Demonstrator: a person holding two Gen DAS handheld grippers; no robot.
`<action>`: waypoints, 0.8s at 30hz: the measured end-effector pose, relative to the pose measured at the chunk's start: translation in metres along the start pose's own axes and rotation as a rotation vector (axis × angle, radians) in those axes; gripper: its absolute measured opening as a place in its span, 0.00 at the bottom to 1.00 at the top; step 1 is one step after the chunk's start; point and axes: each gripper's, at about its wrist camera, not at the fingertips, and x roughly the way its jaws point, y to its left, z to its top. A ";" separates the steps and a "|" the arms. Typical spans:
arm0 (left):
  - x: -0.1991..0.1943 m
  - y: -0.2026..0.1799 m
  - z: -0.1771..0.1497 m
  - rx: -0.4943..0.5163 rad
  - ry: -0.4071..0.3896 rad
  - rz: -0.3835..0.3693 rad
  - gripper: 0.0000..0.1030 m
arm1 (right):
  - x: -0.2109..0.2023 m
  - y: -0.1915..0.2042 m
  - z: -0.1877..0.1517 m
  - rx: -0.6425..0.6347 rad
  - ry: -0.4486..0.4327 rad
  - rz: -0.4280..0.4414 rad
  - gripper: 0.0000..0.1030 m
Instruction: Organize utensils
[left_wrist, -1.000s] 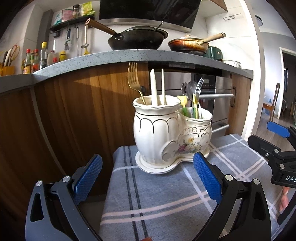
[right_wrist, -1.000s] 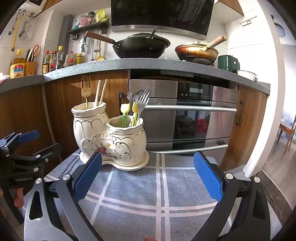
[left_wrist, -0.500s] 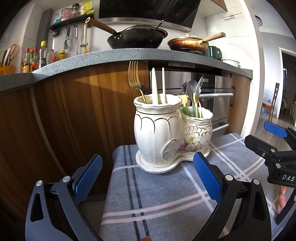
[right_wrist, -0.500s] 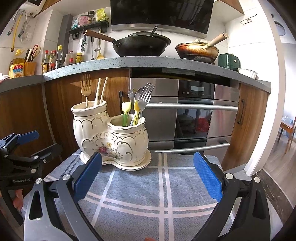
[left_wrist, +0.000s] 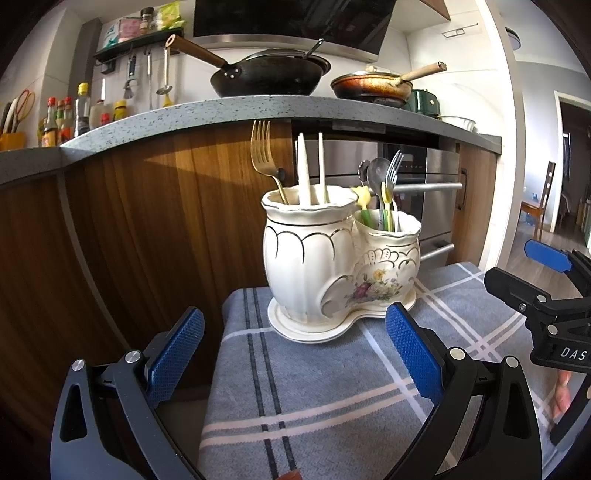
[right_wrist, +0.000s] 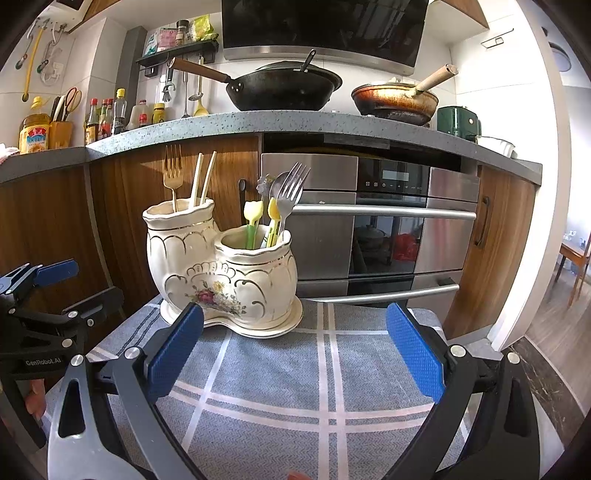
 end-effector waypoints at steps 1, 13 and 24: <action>0.000 0.000 0.000 0.000 -0.001 0.002 0.95 | 0.000 0.000 0.000 0.002 -0.003 0.001 0.95; 0.000 -0.001 0.000 0.001 0.000 -0.003 0.95 | -0.001 0.000 0.000 0.001 -0.003 -0.002 0.95; 0.000 -0.002 0.000 0.003 0.000 -0.003 0.95 | 0.000 0.001 0.000 -0.001 0.003 0.000 0.95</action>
